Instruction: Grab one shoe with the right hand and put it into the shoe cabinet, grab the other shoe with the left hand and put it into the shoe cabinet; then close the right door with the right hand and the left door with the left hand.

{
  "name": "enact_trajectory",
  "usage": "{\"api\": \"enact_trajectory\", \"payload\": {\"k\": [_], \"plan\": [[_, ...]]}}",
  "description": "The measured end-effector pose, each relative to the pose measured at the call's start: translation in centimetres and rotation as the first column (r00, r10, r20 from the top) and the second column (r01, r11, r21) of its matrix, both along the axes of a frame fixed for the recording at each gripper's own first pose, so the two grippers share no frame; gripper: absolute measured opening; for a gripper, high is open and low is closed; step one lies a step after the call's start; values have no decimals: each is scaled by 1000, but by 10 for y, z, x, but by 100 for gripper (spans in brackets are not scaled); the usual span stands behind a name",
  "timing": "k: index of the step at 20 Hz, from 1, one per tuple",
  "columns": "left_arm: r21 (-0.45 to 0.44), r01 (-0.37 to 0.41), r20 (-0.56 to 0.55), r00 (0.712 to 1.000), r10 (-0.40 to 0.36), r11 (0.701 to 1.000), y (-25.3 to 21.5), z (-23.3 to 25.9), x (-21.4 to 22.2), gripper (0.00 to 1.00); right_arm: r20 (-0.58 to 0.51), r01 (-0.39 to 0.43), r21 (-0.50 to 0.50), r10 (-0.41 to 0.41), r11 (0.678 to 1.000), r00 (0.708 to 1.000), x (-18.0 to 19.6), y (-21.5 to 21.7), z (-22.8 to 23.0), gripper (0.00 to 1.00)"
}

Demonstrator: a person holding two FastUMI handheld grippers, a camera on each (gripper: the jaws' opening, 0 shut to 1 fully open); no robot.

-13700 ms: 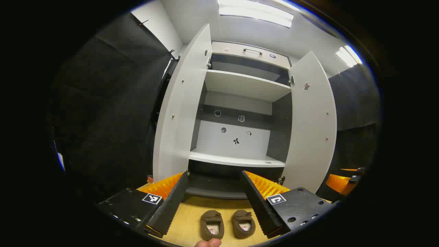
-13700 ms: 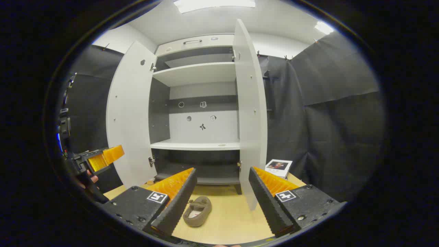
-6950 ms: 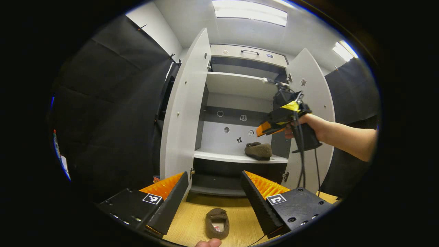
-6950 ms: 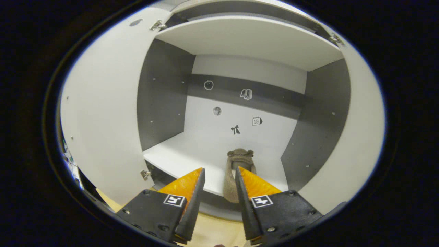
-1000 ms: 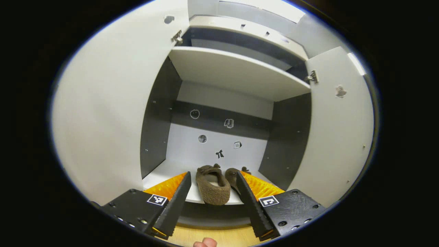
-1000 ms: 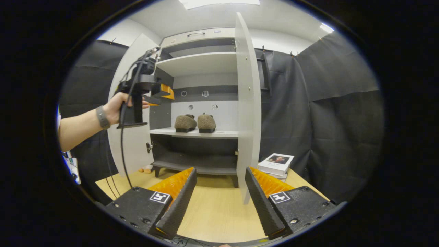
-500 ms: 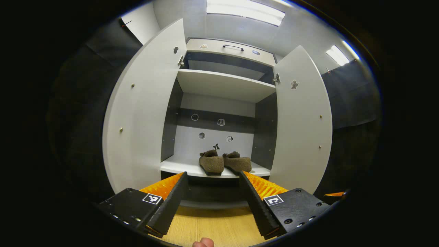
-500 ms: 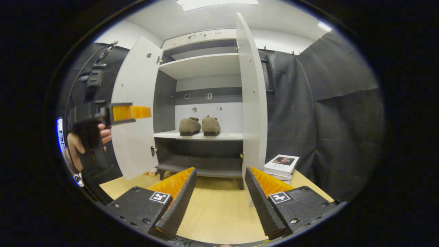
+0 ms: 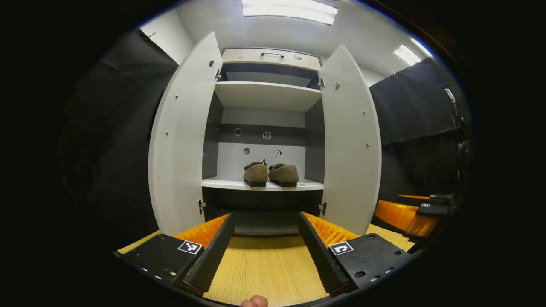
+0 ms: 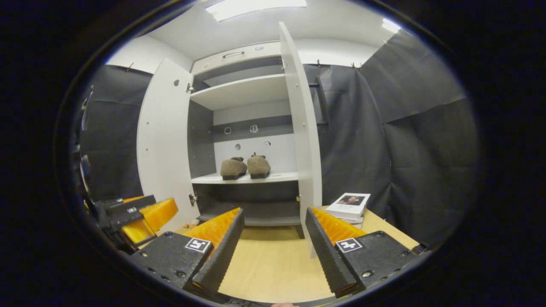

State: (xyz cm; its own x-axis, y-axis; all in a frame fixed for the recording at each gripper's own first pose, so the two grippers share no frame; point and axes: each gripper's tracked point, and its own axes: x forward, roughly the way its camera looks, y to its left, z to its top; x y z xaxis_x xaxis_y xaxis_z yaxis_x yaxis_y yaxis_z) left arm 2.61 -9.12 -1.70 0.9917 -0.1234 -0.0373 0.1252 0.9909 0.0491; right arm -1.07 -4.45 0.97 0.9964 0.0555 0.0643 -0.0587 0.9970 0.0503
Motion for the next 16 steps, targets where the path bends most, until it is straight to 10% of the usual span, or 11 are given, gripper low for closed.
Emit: {"api": "enact_trajectory", "payload": {"k": [16], "plan": [[-15,2,-26,1000,-2,1000,5,-6,-4,93,159,206,-136,-184,969,970,93,-153,194,99]]}}
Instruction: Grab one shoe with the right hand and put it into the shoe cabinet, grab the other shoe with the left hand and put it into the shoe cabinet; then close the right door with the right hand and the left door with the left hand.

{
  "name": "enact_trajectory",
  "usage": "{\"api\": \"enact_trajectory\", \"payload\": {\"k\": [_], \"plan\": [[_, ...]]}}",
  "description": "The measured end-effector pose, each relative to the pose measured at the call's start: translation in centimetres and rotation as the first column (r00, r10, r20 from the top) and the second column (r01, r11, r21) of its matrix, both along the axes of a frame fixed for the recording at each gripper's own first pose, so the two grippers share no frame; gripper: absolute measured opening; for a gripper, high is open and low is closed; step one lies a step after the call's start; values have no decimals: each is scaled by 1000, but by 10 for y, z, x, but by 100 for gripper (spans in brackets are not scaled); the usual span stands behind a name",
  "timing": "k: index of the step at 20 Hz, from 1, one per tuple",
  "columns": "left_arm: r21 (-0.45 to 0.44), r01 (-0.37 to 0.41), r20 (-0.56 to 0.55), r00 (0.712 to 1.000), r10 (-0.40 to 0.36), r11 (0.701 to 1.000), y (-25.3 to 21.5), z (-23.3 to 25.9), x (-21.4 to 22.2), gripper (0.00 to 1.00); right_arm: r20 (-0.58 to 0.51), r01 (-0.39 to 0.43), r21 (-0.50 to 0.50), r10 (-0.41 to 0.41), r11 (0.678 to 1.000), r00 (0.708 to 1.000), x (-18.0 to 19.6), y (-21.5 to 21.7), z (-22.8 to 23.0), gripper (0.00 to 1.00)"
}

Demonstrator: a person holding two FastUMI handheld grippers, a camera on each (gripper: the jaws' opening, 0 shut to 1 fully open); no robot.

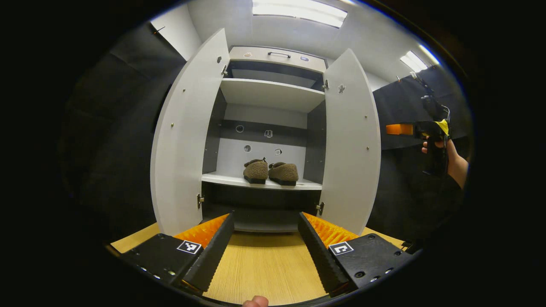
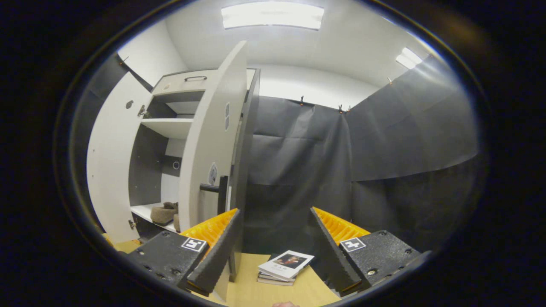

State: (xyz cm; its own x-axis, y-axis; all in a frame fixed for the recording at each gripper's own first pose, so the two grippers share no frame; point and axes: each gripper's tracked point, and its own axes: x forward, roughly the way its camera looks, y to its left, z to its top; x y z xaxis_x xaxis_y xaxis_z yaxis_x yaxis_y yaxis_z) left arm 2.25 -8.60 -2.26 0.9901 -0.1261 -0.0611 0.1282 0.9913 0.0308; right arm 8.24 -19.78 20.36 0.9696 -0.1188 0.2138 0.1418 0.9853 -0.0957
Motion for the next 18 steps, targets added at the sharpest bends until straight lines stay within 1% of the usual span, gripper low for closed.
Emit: {"api": "enact_trajectory", "payload": {"k": [2,4,6,9,12,14,15,16,17,18], "plan": [[9,-7,-1,1000,7,1000,2,-1,-1,93,-15,-26,37,27,999,1000,16,0,4,99],[12,-11,-9,1000,11,1000,3,-3,0,93,-11,-24,50,25,998,1000,27,-6,8,99],[14,-14,-10,1000,14,1000,4,-2,-1,93,-3,-11,35,11,999,1000,31,-11,9,99],[17,-21,4,1000,21,1000,6,2,1,93,8,-43,37,43,998,999,39,-2,13,99],[20,-23,4,1000,23,1000,9,1,4,93,4,-42,48,42,998,999,41,-2,11,98],[17,-23,4,1000,23,1000,10,1,4,93,-6,-77,77,78,994,997,43,6,7,98],[11,-18,4,1000,18,1000,9,2,5,93,-6,-92,92,93,991,996,45,10,7,96],[3,-11,3,1000,11,1000,9,2,7,93,-13,-97,98,99,990,995,46,11,6,92],[-1,-9,6,1000,9,1000,9,3,8,93,-12,-95,97,96,991,995,44,11,6,95],[2,-15,10,1000,14,1000,10,4,8,93,-14,-93,86,94,992,995,43,13,6,95]]}}
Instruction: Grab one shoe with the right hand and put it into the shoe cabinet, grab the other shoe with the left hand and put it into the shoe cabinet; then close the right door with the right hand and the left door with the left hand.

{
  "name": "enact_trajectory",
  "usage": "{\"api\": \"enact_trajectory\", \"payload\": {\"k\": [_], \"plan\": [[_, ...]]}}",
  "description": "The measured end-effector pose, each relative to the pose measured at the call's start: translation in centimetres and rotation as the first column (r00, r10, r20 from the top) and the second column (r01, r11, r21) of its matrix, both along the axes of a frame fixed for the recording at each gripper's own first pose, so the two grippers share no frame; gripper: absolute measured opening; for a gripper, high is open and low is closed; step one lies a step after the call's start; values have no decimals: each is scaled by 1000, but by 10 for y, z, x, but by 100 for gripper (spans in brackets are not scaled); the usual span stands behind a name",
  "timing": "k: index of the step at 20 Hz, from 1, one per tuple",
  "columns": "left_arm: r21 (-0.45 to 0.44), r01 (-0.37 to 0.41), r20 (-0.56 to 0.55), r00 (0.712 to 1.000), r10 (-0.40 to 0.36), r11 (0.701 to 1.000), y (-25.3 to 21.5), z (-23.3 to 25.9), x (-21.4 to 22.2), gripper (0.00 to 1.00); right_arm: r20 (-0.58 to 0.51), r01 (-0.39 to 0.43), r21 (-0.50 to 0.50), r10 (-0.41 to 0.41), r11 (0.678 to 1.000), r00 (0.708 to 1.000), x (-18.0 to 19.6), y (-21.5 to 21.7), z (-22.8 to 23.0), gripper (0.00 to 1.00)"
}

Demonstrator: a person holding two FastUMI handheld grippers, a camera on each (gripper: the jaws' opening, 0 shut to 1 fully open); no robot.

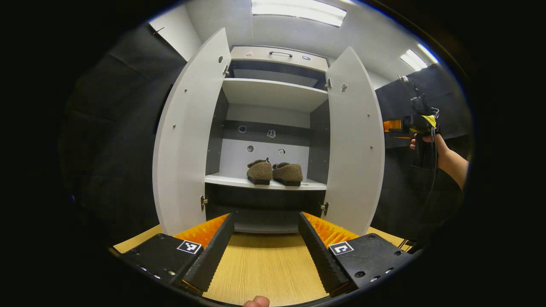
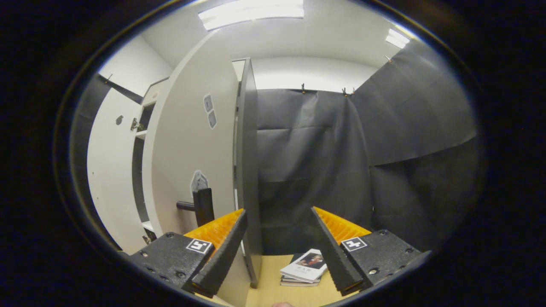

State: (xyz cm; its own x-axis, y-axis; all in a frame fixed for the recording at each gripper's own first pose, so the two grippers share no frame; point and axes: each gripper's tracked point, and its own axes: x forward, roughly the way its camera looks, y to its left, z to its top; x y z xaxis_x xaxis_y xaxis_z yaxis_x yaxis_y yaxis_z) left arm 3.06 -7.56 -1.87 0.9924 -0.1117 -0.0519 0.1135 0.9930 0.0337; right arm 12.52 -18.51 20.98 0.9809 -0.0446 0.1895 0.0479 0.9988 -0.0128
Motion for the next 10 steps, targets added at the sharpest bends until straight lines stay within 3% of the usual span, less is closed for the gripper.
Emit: {"api": "enact_trajectory", "payload": {"k": [4,10], "plan": [[8,-21,15,1000,21,1000,11,1,5,93,32,-2,-40,3,999,999,-3,17,2,95],[-3,-38,14,999,38,999,25,3,7,93,38,-116,-59,118,991,992,2,81,-3,95]]}}
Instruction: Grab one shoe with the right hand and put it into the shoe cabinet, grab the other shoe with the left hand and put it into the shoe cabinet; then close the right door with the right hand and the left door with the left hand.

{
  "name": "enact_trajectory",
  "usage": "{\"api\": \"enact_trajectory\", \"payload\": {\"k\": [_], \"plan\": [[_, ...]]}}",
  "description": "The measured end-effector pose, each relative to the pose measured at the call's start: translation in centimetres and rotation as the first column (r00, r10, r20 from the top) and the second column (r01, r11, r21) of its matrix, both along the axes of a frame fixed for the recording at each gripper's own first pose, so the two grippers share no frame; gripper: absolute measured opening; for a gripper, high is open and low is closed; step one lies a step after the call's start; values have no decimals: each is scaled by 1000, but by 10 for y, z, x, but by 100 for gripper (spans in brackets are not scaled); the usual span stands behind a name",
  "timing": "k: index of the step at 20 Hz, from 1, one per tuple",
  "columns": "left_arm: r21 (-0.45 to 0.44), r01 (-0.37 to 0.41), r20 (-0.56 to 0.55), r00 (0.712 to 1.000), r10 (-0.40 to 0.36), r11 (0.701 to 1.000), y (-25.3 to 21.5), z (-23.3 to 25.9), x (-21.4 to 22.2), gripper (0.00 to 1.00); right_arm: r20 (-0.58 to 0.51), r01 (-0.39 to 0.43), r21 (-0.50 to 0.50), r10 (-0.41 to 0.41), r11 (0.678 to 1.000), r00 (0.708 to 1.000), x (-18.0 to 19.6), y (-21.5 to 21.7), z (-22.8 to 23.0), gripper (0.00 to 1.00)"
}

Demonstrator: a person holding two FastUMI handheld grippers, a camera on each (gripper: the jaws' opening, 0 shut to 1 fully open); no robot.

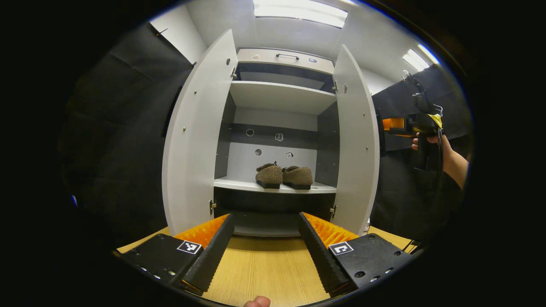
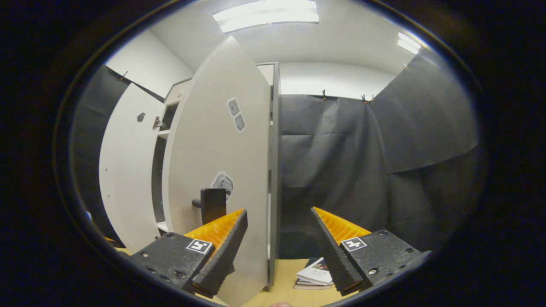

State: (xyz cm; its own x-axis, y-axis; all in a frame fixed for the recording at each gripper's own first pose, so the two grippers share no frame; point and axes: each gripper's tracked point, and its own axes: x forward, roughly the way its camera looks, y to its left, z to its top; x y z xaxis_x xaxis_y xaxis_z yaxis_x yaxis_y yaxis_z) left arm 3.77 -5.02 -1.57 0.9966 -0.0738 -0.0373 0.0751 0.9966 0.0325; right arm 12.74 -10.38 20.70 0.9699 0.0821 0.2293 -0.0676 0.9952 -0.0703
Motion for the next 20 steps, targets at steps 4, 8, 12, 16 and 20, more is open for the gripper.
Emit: {"api": "enact_trajectory", "payload": {"k": [4,8,12,16,20], "plan": [[3,-20,-2,1000,20,1000,12,1,-2,93,-1,-62,-14,62,998,998,10,34,-1,95],[14,-43,0,999,43,999,24,2,-4,93,-18,-125,12,125,992,992,31,70,-4,95],[18,-61,-4,998,61,998,32,2,-7,93,-51,-160,31,161,987,986,57,104,-14,96],[17,-66,-10,998,66,998,33,1,-10,93,-43,-124,9,124,992,991,60,106,-13,97],[22,-46,-15,999,46,999,27,2,-10,93,-34,-115,-1,115,993,993,37,96,-14,95]]}}
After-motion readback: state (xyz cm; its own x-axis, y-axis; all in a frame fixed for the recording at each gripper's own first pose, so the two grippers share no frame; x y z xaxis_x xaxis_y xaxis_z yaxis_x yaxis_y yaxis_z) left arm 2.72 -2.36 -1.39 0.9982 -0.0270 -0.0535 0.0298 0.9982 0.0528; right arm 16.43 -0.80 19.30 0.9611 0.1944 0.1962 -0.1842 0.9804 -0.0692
